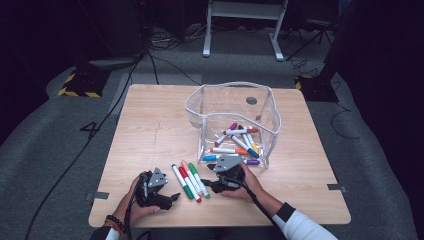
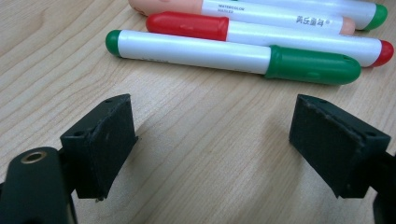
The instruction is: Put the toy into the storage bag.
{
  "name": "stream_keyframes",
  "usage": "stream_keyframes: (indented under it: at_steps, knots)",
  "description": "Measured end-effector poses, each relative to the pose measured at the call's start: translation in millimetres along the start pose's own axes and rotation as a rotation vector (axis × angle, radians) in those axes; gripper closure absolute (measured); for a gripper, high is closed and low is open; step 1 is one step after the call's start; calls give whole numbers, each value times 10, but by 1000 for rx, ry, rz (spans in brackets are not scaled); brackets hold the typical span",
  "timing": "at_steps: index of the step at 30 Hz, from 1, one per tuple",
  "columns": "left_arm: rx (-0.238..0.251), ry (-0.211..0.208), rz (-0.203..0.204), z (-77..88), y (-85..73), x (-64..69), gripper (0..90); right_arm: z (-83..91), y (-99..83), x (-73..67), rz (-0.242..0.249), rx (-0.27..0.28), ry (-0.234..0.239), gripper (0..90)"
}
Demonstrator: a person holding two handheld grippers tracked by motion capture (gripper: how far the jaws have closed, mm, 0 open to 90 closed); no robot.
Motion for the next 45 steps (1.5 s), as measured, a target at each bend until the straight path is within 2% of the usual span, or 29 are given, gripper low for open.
stream_keyframes:
  at_steps: [1,3,9,17,23,29,33,37,40,45]
  knots:
    - [0,0,-1,0,0,-1,146,-47,27,1,1,2,-11,439]
    - [0,0,-1,0,0,0,146,-142,62,16,-23,-5,-5,457]
    - [0,-1,-1,0,1,-1,146,-337,91,57,-31,-37,-29,511]
    - [0,-1,-1,-1,1,-1,146,-431,53,98,-43,-84,-32,601]
    - [0,-1,-2,-1,1,-1,146,-401,1,169,-79,-99,-41,729]
    - [0,-1,-1,-1,1,-1,146,-291,-91,215,-91,-117,-26,741]
    - [0,-1,-1,0,0,0,146,-158,-199,237,-82,-133,-8,742]
    - [0,-1,-1,0,0,0,146,34,-356,240,-59,-155,6,743]
    - [0,-1,-1,0,0,0,146,212,-515,240,-54,-165,36,743]
    - [0,-1,-1,0,0,0,146,521,-793,280,-65,-184,36,743]
Point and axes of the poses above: each handheld gripper's, and its own axes: z roughly backward along the jaws, y roughly out of its top, x roughly to its right, the point moved 2 cm from there along -z, roughly forward along the jaws, and after that the axes turned 5 degrees about -x, right-handed, at the moved point
